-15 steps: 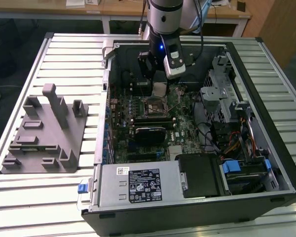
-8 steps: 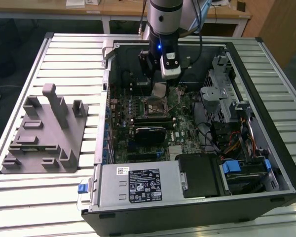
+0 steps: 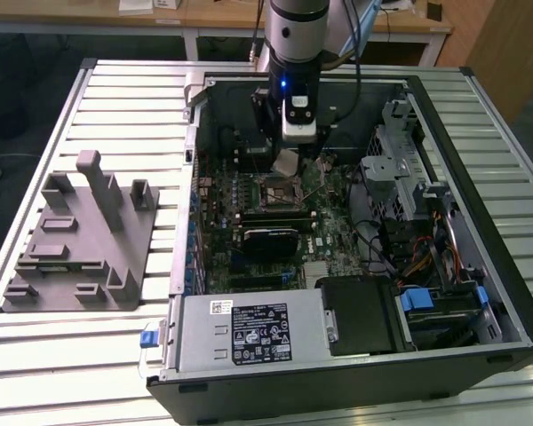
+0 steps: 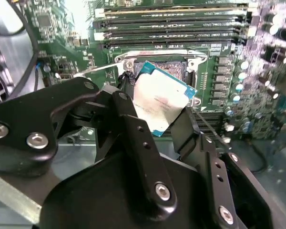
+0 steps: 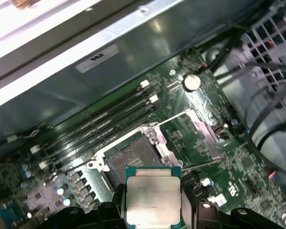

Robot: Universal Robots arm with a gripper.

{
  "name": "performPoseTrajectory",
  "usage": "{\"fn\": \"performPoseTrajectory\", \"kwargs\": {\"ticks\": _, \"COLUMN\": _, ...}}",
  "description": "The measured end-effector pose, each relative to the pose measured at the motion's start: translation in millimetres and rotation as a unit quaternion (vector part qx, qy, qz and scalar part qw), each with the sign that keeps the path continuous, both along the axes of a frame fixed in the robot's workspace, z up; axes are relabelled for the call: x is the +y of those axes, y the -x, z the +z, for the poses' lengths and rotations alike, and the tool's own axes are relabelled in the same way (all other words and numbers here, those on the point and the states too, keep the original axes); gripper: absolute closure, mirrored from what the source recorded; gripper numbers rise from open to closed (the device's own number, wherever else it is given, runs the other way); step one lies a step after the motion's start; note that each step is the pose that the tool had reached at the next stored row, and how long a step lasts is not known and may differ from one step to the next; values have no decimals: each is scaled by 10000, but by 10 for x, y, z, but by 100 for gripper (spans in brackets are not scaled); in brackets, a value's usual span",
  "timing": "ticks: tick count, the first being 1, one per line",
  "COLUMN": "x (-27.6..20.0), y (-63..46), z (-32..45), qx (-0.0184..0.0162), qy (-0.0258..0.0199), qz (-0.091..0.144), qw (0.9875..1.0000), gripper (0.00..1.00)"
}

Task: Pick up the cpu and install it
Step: 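Place the cpu into insertion slot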

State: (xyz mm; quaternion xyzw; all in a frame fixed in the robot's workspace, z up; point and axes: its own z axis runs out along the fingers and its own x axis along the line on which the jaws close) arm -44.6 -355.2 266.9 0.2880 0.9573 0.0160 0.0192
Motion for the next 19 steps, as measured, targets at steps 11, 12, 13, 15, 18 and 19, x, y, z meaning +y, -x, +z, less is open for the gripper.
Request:
{"fn": "performPoseTrajectory", "kwargs": {"ticks": 11, "x": 0, "y": 0, "z": -11, "qx": 0, "qy": 0, "qz": -998, "qw": 9950, "gripper": 46}}
{"fn": "performPoseTrajectory", "kwargs": {"ticks": 12, "x": 0, "y": 0, "z": -12, "qx": 0, "qy": 0, "qz": -1087, "qw": 9941, "gripper": 46}}
{"fn": "performPoseTrajectory", "kwargs": {"ticks": 13, "x": 0, "y": 0, "z": -13, "qx": 0, "qy": 0, "qz": -1177, "qw": 9931, "gripper": 46}}
{"fn": "performPoseTrajectory", "kwargs": {"ticks": 15, "x": 0, "y": 0, "z": -16, "qx": 0, "qy": 0, "qz": -1450, "qw": 9894, "gripper": 46}}
{"fn": "performPoseTrajectory", "kwargs": {"ticks": 18, "x": 0, "y": 0, "z": -19, "qx": 0, "qy": 0, "qz": -1716, "qw": 9852, "gripper": 46}}
{"fn": "performPoseTrajectory", "kwargs": {"ticks": 19, "x": 0, "y": 0, "z": -20, "qx": 0, "qy": 0, "qz": -1804, "qw": 9836, "gripper": 46}}
